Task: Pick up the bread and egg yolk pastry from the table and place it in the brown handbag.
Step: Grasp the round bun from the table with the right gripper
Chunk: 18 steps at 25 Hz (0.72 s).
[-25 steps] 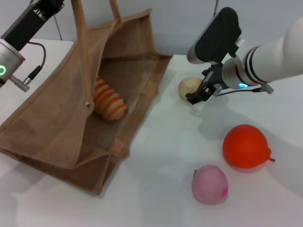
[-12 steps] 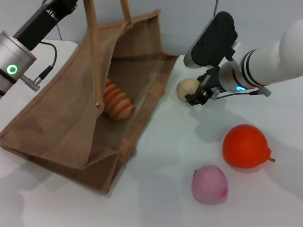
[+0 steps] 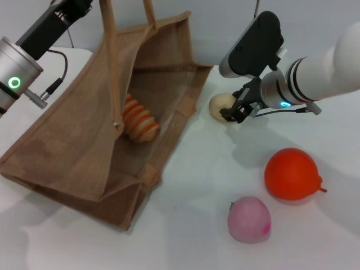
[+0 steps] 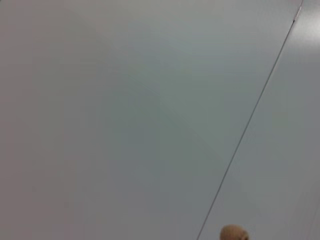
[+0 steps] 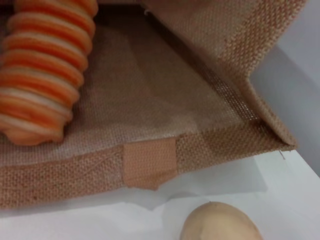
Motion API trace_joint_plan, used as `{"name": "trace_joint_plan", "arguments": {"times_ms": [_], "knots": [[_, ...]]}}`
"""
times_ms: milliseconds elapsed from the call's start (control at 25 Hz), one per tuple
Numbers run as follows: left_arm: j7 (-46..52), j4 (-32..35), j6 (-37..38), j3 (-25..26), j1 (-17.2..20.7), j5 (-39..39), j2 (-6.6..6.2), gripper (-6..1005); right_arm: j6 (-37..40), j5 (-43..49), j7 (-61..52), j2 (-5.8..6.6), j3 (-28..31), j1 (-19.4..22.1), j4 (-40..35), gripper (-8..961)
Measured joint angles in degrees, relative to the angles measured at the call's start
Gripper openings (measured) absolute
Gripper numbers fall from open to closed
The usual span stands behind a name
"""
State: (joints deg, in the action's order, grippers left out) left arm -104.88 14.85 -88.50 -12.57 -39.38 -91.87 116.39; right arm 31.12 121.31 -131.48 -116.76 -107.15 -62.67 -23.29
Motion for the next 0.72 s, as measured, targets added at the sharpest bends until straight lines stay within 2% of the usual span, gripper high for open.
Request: {"name": "trace_joint_plan", "arguments": {"times_ms": [720], "knots": [[-0.06,0.0,0.09,0.0,0.44,0.12,-0.11,131,-0.45,-0.02,-0.04,0.13,0.48,0.19,-0.11,405]]}}
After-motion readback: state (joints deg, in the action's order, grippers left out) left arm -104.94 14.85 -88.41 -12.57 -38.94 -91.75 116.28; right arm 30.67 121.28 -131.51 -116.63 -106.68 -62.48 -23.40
